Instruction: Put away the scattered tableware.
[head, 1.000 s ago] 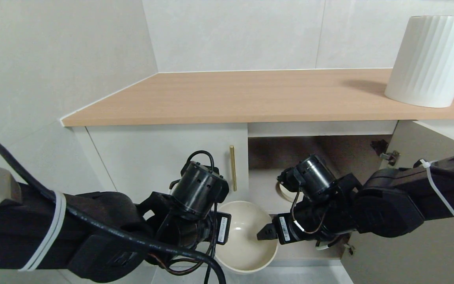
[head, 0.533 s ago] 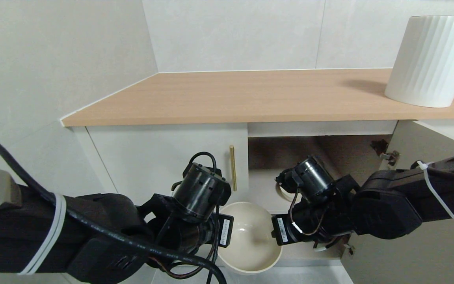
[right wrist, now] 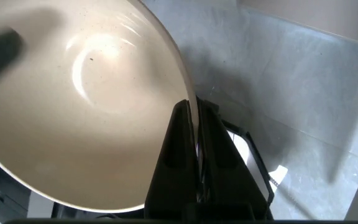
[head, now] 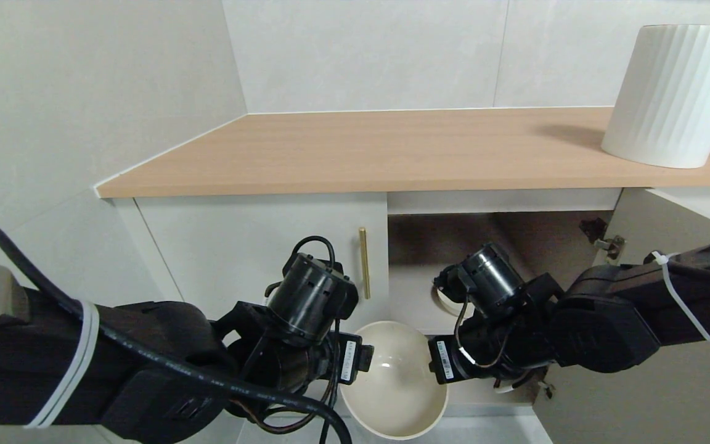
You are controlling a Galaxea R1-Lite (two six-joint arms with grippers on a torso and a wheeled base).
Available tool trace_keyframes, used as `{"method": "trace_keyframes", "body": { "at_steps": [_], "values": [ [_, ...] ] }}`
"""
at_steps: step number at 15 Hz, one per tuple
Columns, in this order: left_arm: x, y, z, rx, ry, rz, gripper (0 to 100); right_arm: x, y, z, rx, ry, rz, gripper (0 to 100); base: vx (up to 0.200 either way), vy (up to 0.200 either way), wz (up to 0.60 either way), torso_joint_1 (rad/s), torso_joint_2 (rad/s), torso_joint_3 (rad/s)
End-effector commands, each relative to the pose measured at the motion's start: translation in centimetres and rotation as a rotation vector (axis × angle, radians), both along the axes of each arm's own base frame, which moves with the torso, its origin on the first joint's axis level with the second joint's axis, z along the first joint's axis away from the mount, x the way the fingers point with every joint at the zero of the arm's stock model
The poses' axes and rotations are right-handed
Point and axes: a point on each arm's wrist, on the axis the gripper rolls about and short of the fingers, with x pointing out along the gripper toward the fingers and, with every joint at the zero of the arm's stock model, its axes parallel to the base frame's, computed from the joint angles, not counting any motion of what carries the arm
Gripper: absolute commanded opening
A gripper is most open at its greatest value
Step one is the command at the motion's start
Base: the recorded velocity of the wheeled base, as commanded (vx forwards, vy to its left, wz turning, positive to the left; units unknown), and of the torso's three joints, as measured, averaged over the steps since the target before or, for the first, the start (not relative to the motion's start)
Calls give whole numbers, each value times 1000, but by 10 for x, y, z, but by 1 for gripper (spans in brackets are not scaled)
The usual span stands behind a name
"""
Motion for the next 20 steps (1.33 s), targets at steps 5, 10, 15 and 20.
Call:
{"method": "trace_keyframes", "body": {
  "at_steps": [5, 10, 15, 20],
  "values": [
    [1, 4, 4, -19, -8, 20, 100, 13, -13, -11, 8, -99, -98, 0, 0, 0, 0, 0, 0, 0],
    [1, 5, 6, -25, -12, 23, 100, 56, -37, -49, 44, -315, -311, 0, 0, 0, 0, 0, 0, 0],
    [1, 6, 10, -30, -22, 29, 100, 95, -72, -46, 45, -363, -458, 0, 0, 0, 0, 0, 0, 0],
    [1, 6, 10, -30, -24, 30, 100, 139, -90, -68, 25, -382, -620, 0, 0, 0, 0, 0, 0, 0]
  ]
}}
